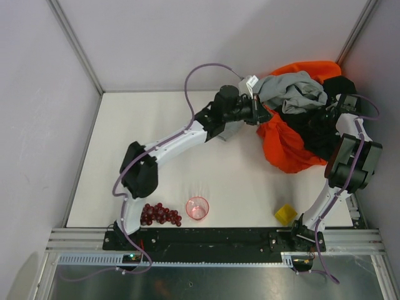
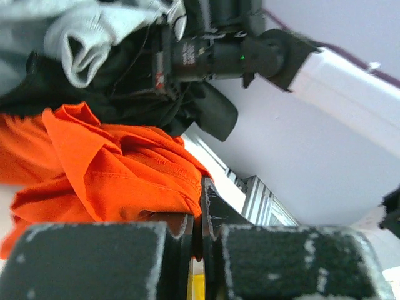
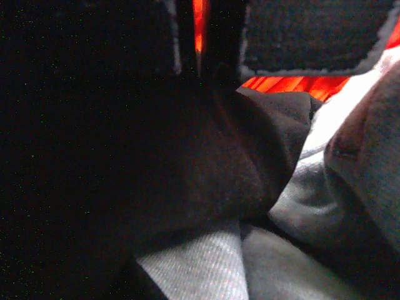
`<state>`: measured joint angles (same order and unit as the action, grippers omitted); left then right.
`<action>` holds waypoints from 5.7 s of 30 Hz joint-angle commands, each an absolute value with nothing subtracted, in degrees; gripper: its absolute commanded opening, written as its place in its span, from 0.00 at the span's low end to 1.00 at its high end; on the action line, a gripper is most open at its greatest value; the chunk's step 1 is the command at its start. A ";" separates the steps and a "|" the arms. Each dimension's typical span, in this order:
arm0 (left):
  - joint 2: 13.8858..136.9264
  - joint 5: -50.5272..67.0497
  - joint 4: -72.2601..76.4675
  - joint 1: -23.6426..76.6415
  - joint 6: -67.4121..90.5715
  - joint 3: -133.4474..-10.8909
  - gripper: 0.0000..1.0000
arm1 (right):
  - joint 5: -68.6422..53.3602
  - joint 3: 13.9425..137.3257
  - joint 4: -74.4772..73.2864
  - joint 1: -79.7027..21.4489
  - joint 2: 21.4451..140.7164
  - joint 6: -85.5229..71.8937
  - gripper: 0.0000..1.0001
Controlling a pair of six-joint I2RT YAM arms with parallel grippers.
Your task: Pick out a specific cloth from the pile
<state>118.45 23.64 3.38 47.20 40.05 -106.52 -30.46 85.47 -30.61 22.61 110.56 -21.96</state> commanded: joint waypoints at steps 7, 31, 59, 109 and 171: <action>99.35 17.22 4.60 47.77 29.85 -106.06 0.01 | -28.72 83.63 -33.92 22.98 107.42 -20.91 0.00; 100.73 9.23 -6.13 49.13 27.84 -82.63 0.46 | -27.35 80.48 -33.97 22.41 106.92 -19.45 0.00; 103.94 -5.46 -25.65 50.09 14.44 -78.57 1.00 | -25.40 78.83 -34.74 20.42 106.28 -18.44 0.00; 93.11 9.27 -24.83 38.51 19.56 -83.68 0.01 | -26.51 62.82 -34.61 13.24 74.65 -18.93 0.99; 90.82 3.14 -21.61 -4.03 25.23 -63.41 0.01 | -24.59 52.07 -34.15 9.95 65.55 -17.88 0.99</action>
<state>86.39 1.78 -24.45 -3.68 20.73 -65.39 -24.67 52.60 -35.46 10.33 67.37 -18.31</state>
